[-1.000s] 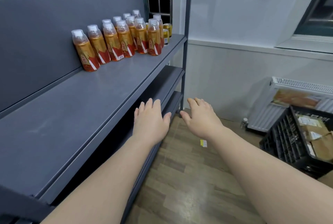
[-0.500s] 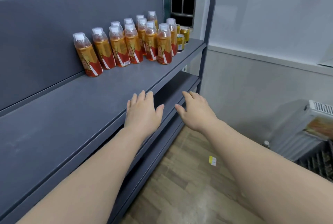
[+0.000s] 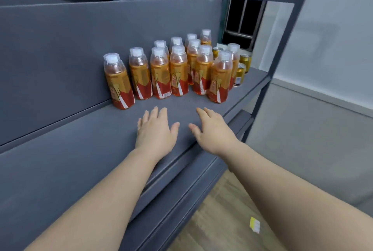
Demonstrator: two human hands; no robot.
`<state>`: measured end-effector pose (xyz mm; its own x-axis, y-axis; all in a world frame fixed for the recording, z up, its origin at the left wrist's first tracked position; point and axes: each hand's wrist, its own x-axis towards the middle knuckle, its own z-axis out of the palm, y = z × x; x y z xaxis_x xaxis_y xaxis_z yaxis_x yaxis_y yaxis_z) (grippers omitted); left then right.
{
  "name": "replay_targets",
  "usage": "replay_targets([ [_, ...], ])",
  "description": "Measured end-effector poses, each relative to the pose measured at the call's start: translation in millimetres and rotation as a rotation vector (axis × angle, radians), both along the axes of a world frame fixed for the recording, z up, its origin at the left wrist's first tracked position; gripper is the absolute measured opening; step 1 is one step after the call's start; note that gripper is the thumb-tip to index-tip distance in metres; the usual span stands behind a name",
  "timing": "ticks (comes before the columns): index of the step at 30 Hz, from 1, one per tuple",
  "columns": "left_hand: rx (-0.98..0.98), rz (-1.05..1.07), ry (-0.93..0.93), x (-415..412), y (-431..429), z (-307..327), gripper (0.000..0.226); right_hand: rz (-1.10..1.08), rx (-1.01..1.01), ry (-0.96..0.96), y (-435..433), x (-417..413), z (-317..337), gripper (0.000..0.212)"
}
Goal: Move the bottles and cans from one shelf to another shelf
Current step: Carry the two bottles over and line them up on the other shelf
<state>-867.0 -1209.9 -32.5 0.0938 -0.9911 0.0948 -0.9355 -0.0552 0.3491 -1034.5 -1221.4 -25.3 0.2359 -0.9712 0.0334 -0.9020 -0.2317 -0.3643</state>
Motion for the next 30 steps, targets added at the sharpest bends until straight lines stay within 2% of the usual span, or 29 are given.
replay_targets([
  [9,0.025,0.201,0.016,66,-38,-12,0.065,0.170,0.052,0.008,-76,65,-9,0.067],
  [19,0.025,0.450,0.011,102,-67,-14,0.067,0.379,0.068,-0.081,-147,118,-14,0.072],
  [24,-0.036,0.543,0.077,103,-90,-10,0.069,0.371,0.133,-0.253,-177,129,-13,0.080],
  [30,-0.106,0.668,0.320,101,-113,-6,0.085,0.235,0.250,-0.595,-191,150,-19,0.091],
])
